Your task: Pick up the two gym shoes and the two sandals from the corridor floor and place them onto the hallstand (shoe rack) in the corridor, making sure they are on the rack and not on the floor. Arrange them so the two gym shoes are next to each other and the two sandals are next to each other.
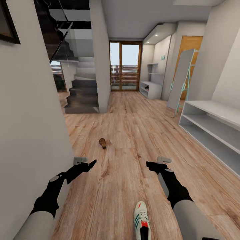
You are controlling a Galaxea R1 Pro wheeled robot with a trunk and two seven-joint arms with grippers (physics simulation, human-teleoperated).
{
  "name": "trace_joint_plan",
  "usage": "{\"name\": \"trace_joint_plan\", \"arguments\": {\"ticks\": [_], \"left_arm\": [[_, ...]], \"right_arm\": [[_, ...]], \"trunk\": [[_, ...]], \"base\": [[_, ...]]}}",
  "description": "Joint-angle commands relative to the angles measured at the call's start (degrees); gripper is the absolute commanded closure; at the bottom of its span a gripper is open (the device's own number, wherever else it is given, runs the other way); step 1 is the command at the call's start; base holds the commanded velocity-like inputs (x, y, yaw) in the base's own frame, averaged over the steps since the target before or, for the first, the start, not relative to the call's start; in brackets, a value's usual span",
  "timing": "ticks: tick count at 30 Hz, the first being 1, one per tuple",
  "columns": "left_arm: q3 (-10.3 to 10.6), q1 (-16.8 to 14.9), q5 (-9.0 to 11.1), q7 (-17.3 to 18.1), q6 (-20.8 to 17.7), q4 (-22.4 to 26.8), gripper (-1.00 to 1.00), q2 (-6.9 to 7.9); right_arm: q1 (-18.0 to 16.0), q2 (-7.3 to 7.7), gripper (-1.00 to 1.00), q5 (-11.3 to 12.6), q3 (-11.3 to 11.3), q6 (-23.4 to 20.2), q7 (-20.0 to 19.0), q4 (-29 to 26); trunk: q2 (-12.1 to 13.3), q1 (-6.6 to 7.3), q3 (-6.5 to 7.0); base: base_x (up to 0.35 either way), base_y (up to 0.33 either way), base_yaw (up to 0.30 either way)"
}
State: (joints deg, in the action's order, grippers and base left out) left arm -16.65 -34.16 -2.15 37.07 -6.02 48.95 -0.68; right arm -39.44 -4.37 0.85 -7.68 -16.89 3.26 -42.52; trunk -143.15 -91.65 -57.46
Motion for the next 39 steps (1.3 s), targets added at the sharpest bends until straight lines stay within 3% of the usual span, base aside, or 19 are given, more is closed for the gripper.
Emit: {"name": "trace_joint_plan", "arguments": {"ticks": [1, 2, 6, 11, 15, 18, 21, 28, 33, 35, 37, 39], "left_arm": [[-0.3, -0.2, -0.4, -0.2, -0.5, 0.1, -1.0, -0.05], [-0.3, -0.2, -0.6, -0.8, -0.5, 0.1, -1.0, -0.05], [-0.3, -0.5, -3.6, -8.3, -1.4, 1.0, -1.0, -0.27], [-0.2, -0.6, -4.8, -11.6, -9.0, 4.8, -1.0, -0.43], [0.0, -0.6, -5.0, -12.1, -11.6, 8.3, -1.0, -0.46], [0.2, -0.6, -5.0, -12.2, -12.2, 9.3, -1.0, -0.46], [0.9, -0.6, -5.1, -12.2, -12.5, 9.8, -1.0, -0.46], [6.0, -0.6, -5.1, -12.2, -12.7, 10.0, -1.0, -0.46], [7.1, -0.6, -5.1, -12.2, -12.8, 10.0, -1.0, -0.46], [7.2, -0.6, -5.1, -12.2, -12.8, 10.0, -1.0, -0.46], [7.2, -0.6, -5.1, -12.2, -12.8, 10.0, -1.0, -0.46], [7.2, -0.6, -5.1, -12.2, -12.8, 10.0, -1.0, -0.46]], "right_arm": [[0.0, -0.12, -1.0, 0.1, -0.1, -0.1, 0.2, 0.2], [0.0, -0.16, -1.0, 0.1, -0.1, 0.0, 0.2, 0.4], [0.0, -0.27, -1.0, 0.1, -0.1, 0.9, 0.3, 7.0], [0.0, -0.29, -1.0, 0.1, -0.1, 7.8, 0.4, 17.7], [0.0, -0.29, -1.0, 0.1, -0.1, 13.5, 0.4, 25.4], [0.0, -0.29, -1.0, -0.1, -0.1, 15.2, 0.4, 29.7], [0.0, -0.62, -1.0, -0.2, 0.0, 15.7, 0.4, 31.0], [0.2, -1.91, -1.0, -0.4, 0.0, 16.1, 0.4, 32.2], [1.5, -2.05, -1.0, -0.1, 0.0, 17.1, 0.5, 35.9], [1.8, -2.06, -1.0, 0.0, 0.0, 20.1, 0.5, 37.2], [2.1, -2.05, -1.0, 0.1, 0.0, 28.0, 0.5, 38.2], [2.1, -2.05, -1.0, 0.1, 0.0, 30.4, 0.4, 38.4]], "trunk": [[0.0, 0.01, -0.06], [0.0, 0.01, -0.06], [0.0, 0.01, -0.06], [0.0, 0.01, -0.06], [0.0, 0.01, -0.06], [0.0, 0.01, -0.06], [0.0, 0.01, -0.06], [0.0, 0.01, -0.06], [0.0, 0.01, -0.06], [0.0, 0.01, -0.06], [0.0, 0.01, -0.06], [0.0, 0.01, -0.06]], "base": [[0.0, 0.0, 0.0], [0.0, 0.0, 0.0], [0.0, 0.0, 0.0], [0.0, 0.0, 0.0], [0.0, 0.0, 0.0], [0.0, 0.0, 0.0], [0.0, 0.0, 0.0], [0.0, 0.0, 0.0], [0.0, 0.0, 0.0], [0.0, 0.0, 0.0], [0.0, 0.0, 0.0], [0.0, 0.0, 0.0]]}}
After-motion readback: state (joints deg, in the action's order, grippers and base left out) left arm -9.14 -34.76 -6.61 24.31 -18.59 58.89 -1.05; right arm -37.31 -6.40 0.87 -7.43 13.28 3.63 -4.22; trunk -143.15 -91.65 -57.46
